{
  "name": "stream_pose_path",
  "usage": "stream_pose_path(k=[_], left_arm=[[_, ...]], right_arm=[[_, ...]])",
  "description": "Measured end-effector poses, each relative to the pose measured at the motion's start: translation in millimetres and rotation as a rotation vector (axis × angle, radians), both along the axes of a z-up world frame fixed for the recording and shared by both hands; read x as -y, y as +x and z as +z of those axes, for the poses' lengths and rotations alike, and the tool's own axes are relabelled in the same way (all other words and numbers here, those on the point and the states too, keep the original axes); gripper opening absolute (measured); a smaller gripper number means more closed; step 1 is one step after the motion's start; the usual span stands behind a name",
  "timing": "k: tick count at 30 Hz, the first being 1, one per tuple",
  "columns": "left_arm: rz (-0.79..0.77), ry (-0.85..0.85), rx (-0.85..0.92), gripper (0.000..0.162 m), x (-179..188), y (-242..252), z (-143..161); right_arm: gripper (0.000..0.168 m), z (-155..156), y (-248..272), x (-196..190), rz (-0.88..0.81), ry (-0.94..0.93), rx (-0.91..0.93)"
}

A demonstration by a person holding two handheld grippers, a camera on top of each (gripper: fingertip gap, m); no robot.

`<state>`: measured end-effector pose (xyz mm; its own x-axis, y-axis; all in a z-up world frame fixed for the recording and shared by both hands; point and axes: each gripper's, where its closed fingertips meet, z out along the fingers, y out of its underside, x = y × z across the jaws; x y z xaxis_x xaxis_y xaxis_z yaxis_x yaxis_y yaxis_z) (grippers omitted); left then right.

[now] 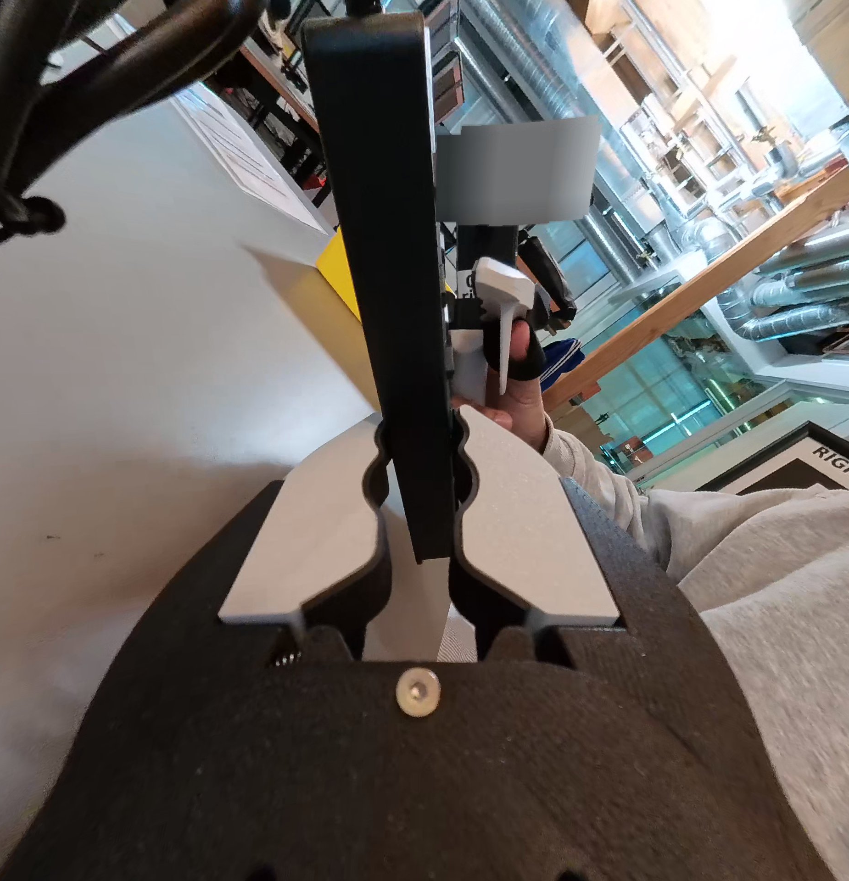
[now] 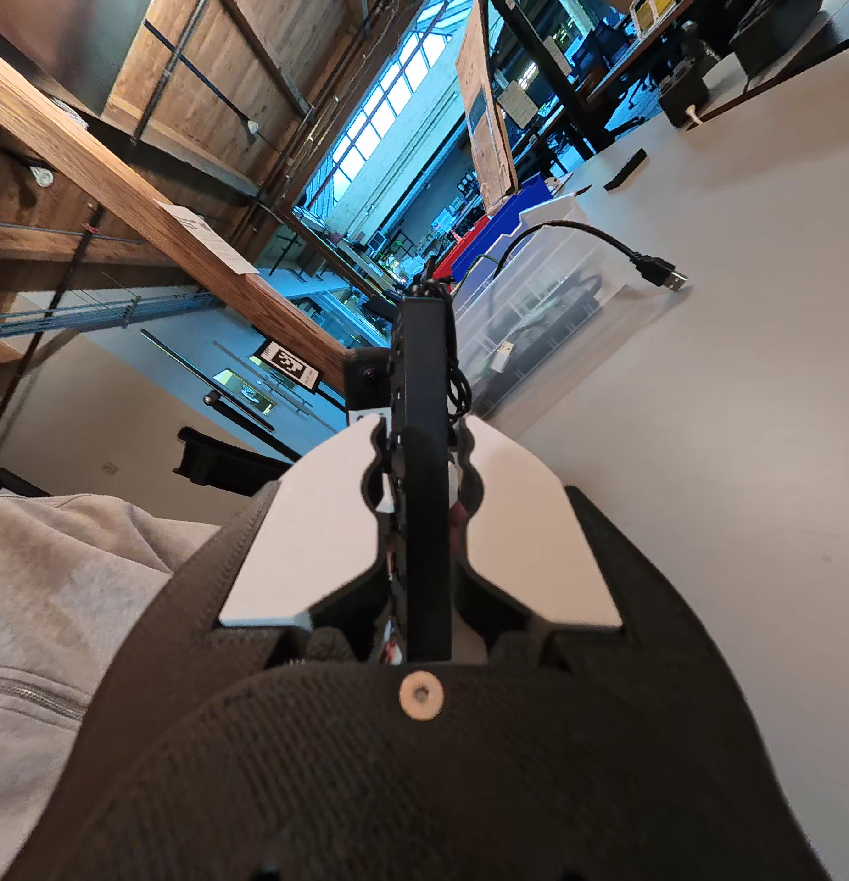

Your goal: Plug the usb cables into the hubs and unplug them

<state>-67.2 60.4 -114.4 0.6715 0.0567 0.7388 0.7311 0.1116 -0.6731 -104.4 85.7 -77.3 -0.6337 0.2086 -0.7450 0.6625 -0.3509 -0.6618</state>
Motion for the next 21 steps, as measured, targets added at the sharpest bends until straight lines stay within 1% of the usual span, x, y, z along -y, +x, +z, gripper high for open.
stream_pose_path(k=[4,10,21], left_arm=[[0.005,0.008,0.007,0.026,1.3,-1.6,0.6],[0.006,0.008,0.011,0.026,1.3,-2.0,0.4],[0.004,0.001,0.003,0.026,0.3,-0.7,-0.1]], right_arm=[[0.029,-4.2,0.8,3.3,0.008,0.012,0.008],[0.029,-3.3,-2.9,-2.2,-0.011,-0.017,0.023],[0.029,0.3,-7.0,-8.3,-0.045,0.027,-0.020]])
